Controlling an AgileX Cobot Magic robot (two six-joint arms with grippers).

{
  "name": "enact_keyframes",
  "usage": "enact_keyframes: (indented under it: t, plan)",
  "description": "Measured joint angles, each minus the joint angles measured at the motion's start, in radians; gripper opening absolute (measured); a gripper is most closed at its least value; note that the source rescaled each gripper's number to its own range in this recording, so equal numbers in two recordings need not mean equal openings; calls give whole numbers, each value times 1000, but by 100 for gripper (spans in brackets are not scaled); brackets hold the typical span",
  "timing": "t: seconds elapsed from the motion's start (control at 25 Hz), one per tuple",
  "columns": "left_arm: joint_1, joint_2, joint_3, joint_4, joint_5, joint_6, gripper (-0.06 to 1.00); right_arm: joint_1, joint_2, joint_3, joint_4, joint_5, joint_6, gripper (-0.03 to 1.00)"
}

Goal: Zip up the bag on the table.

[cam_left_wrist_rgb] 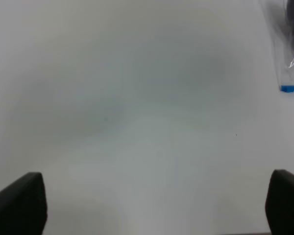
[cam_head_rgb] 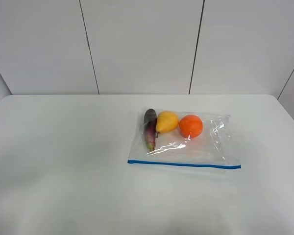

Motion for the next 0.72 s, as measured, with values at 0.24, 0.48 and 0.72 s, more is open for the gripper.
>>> enact_keyframes:
  t: [0.24,0.48,0.72]
  plan:
    - [0,0,0,0,0,0,100,0,-96,85,-7,34,66,100]
    - [0,0,0,0,0,0,100,0,-174,144,-6,69,89,100]
    - [0,0,0,0,0,0,100,0,-178,154,-6,70,92,100]
